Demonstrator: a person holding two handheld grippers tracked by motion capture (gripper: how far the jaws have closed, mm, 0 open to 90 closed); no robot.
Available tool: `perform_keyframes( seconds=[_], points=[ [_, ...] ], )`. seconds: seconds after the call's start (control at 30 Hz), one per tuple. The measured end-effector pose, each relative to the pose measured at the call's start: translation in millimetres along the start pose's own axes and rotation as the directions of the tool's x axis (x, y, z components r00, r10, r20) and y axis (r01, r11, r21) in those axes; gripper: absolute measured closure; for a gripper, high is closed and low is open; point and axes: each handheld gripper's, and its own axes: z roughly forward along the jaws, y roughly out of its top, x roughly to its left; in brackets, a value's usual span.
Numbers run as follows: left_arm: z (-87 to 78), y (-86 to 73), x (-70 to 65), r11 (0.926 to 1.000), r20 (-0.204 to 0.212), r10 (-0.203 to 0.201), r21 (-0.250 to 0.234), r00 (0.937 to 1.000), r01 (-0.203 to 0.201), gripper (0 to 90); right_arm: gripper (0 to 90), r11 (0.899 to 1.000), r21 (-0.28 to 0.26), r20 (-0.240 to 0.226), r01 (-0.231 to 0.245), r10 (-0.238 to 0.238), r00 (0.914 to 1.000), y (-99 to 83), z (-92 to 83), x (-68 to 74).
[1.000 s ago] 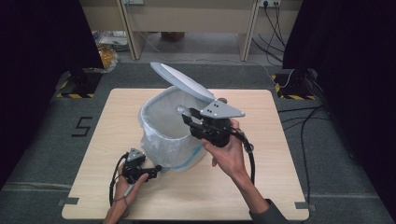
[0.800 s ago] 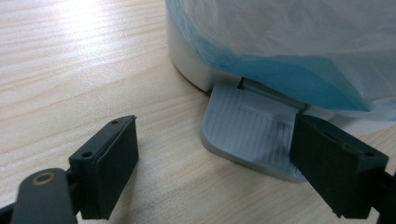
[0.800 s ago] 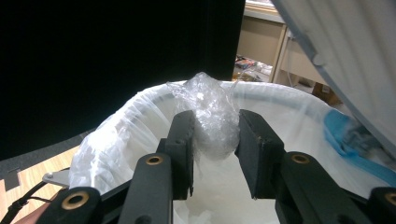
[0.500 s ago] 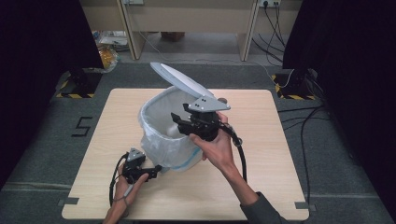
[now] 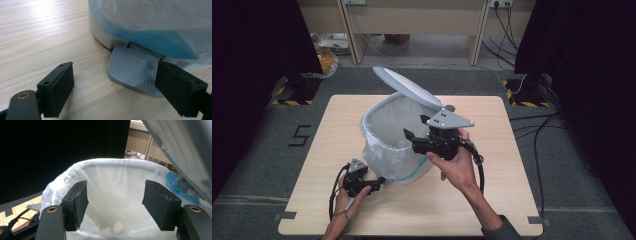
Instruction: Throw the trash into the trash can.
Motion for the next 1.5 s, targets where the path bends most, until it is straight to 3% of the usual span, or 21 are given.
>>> perform_keyframes(
  seconds=[0.37, 0.67, 0.9, 1.2, 1.5],
  points=[
    [0.0, 0.0, 0.0, 1.0, 0.001, 0.0, 0.0, 1.0, 0.0, 14.6, 31.1, 1.0, -0.021, 0.017, -0.013, 0.013, 0.9998, -11.0, -27.7, -15.8],
    [0.1, 0.0, 0.0, 1.0, 0.001, 0.0, 0.0, 1.0, 0.0, 14.6, 29.4, 0.998, -0.035, 0.065, -0.055, 0.057, 0.9962, -30.8, -46.2, -35.6],
    [0.0, 0.0, 0.0, 1.0, 0.001, 0.0, 0.0, 1.0, 0.0, 14.6, 27.1, 0.995, -0.039, 0.122, -0.093, 0.097, 0.9878, -47.1, -57.1, -55.5],
    [0.0, 0.0, 0.1, 1.0, 0.002, 0.002, 0.002, 1.0, -0.002, 14.6, 24.0, 0.994, -0.03, 0.154, -0.109, 0.112, 0.9816, -67.4, -60.4, -67.7],
    [0.1, 0.0, 0.2, 1.0, 0.002, 0.003, 0.0, 1.0, -0.003, 14.6, 18.7, 0.991, -0.023, 0.21, -0.131, 0.132, 0.9686, -86.3, -64.7, -78.7]
  ],
)
